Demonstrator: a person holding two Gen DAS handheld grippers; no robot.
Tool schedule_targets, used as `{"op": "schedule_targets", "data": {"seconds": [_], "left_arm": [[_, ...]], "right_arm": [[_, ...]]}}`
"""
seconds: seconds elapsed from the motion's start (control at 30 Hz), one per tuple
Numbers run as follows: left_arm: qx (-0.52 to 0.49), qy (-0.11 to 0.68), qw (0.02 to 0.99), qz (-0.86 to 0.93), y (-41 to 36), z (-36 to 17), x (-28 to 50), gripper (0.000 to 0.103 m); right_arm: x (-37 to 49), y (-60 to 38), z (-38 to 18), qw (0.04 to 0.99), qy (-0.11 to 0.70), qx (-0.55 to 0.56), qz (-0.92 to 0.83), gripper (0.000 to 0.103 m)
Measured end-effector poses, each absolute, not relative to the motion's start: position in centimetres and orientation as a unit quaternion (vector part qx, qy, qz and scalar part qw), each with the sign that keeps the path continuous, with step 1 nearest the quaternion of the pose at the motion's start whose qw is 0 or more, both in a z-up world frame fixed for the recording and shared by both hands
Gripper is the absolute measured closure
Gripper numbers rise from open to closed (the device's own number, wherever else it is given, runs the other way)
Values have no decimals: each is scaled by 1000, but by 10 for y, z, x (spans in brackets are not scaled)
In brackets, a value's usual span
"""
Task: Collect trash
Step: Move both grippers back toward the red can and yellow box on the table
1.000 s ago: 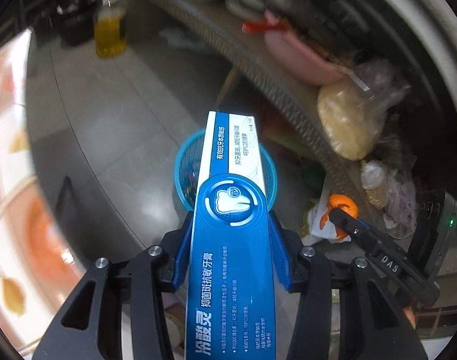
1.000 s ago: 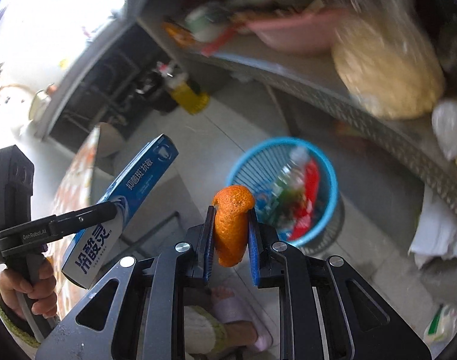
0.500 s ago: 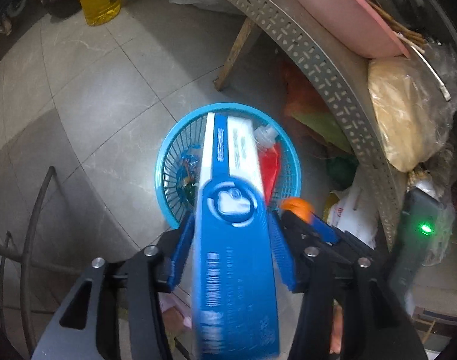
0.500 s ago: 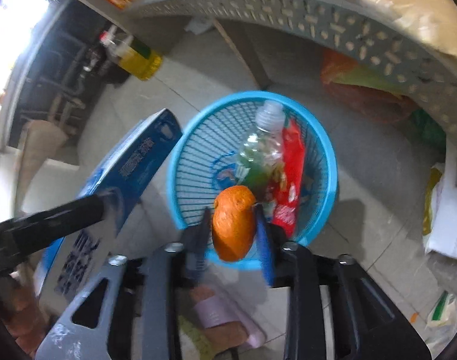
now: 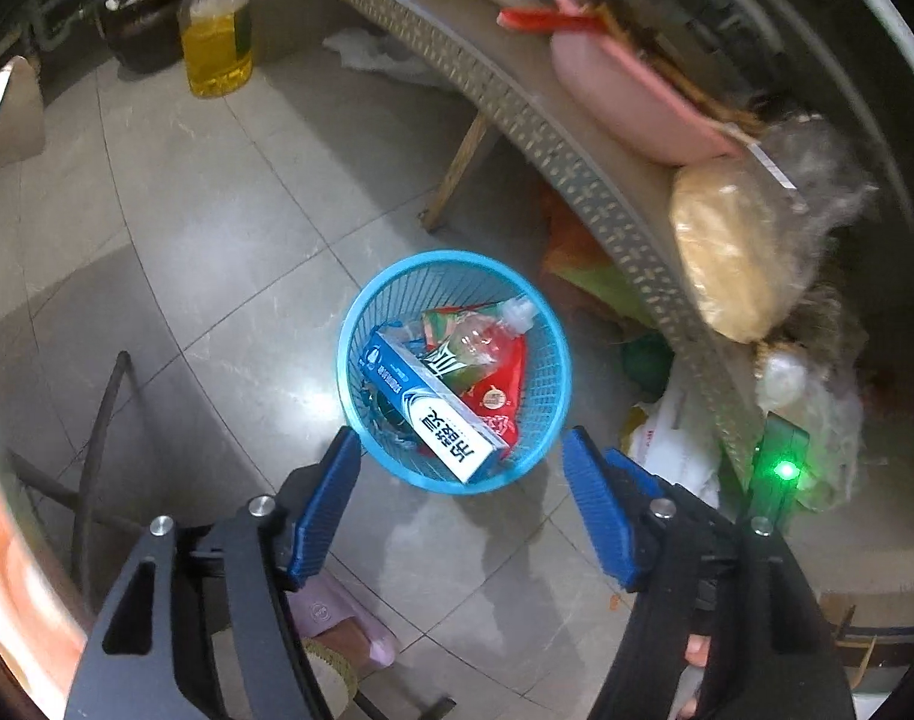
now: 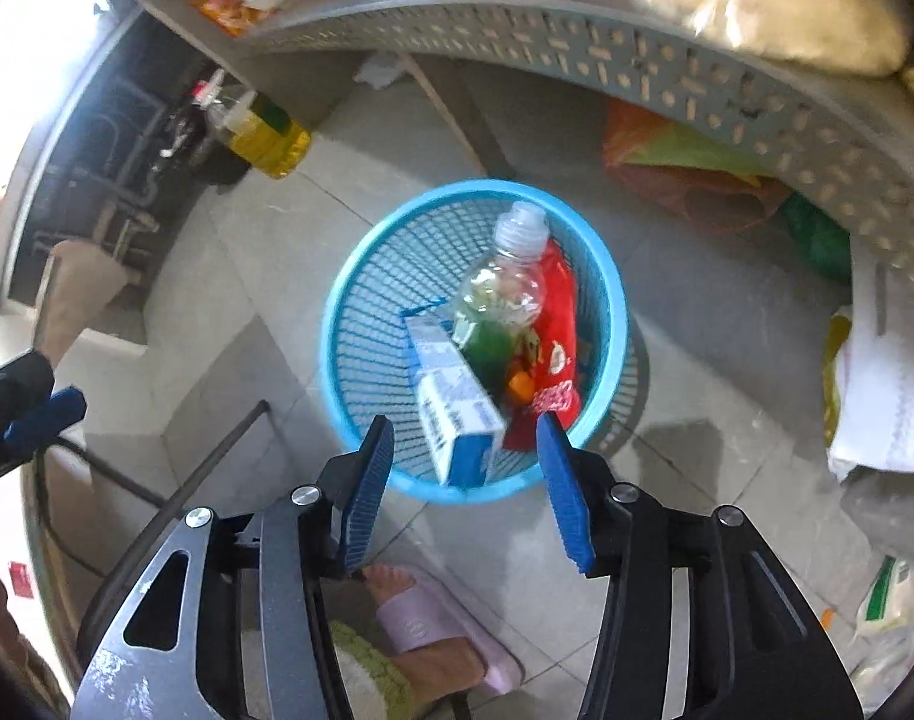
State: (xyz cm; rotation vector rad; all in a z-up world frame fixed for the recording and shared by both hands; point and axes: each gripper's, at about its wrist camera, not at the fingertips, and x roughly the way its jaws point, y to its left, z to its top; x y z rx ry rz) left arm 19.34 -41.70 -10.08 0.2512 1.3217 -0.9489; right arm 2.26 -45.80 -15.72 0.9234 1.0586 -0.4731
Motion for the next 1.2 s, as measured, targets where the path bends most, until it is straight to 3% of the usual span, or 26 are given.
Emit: {"op": "schedule_targets", "data": {"seconds": [0.27, 0.5, 0.7, 1.2], "left_arm": [[15, 591, 679, -436, -322, -63, 179, 27], [-13, 528, 739, -417, -229, -17, 162, 19], [-17, 466, 803, -371, -149, 11, 152, 13], [-60, 439, 864, -239, -17, 7, 139, 11]], "right_arm": [[23, -407, -76, 795, 458, 359, -172, 41], [37, -362, 4, 857, 406, 295, -119, 25], [55, -312, 38, 879, 407, 237, -71, 11], [92, -198, 58, 880, 454, 136, -3, 8]]}}
